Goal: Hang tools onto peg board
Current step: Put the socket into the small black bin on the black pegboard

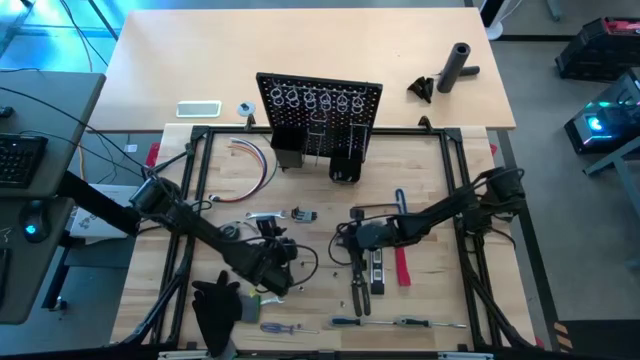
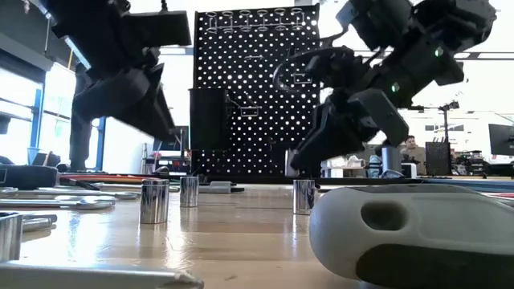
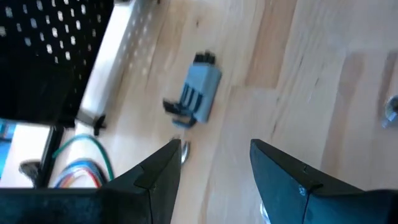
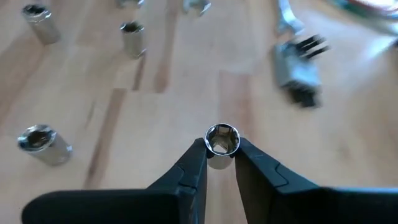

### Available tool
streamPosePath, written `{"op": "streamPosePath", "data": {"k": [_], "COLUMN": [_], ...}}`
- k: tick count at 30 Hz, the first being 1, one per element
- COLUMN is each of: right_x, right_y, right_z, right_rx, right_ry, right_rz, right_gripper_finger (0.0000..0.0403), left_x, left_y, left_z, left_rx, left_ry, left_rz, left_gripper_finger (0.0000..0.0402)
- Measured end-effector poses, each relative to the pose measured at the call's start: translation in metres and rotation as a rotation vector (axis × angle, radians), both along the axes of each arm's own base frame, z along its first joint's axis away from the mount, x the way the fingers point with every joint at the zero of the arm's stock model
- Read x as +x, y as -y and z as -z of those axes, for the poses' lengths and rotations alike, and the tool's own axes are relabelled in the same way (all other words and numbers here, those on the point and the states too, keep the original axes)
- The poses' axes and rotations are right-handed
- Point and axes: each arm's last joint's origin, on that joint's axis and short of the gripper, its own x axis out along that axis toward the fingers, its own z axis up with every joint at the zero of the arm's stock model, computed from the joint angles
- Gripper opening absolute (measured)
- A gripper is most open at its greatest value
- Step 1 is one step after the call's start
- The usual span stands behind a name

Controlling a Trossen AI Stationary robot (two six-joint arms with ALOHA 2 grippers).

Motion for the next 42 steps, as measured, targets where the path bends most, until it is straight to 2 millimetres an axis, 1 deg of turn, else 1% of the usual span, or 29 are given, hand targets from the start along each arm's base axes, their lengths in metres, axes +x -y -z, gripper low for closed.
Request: {"op": "streamPosePath", "data": {"k": [3, 6, 12, 16, 20, 25, 31, 36, 42], "right_x": [-0.004, -0.007, -0.011, -0.013, -0.015, -0.017, -0.020, -0.024, -0.027], "right_y": [0.005, 0.015, 0.045, 0.068, 0.089, 0.113, 0.138, 0.153, 0.165], "right_z": [-0.013, -0.026, -0.048, -0.058, -0.063, -0.063, -0.064, -0.064, -0.064], "right_rx": [-0.074, -0.130, -0.191, -0.212, -0.231, -0.218, -0.193, -0.165, -0.114], "right_ry": [0.006, 0.024, 0.062, 0.085, 0.087, 0.078, 0.096, 0.099, 0.107], "right_rz": [0.029, 0.083, 0.194, 0.256, 0.312, 0.352, 0.402, 0.418, 0.416], "right_gripper_finger": [0.0058, 0.0058, 0.0058, 0.0058, 0.0058, 0.0058, 0.0058, 0.0062, 0.0071], "left_x": [-0.007, -0.012, -0.017, -0.018, -0.019, -0.018, -0.011, -0.005, 0.005], "left_y": [0.000, 0.000, 0.002, 0.004, 0.007, 0.008, 0.012, 0.016, 0.015], "left_z": [0.008, 0.016, 0.028, 0.033, 0.033, 0.033, 0.032, 0.031, 0.030], "left_rx": [-0.008, -0.021, -0.062, -0.078, -0.088, -0.089, -0.112, -0.148, -0.249], "left_ry": [0.012, 0.031, 0.079, 0.100, 0.113, 0.123, 0.159, 0.147, 0.135], "left_rz": [-0.027, -0.044, -0.045, -0.036, -0.027, -0.021, 0.031, 0.099, 0.155], "left_gripper_finger": [0.0186, 0.0186, 0.0186, 0.0186, 0.0186, 0.0186, 0.0186, 0.0186, 0.0186]}}
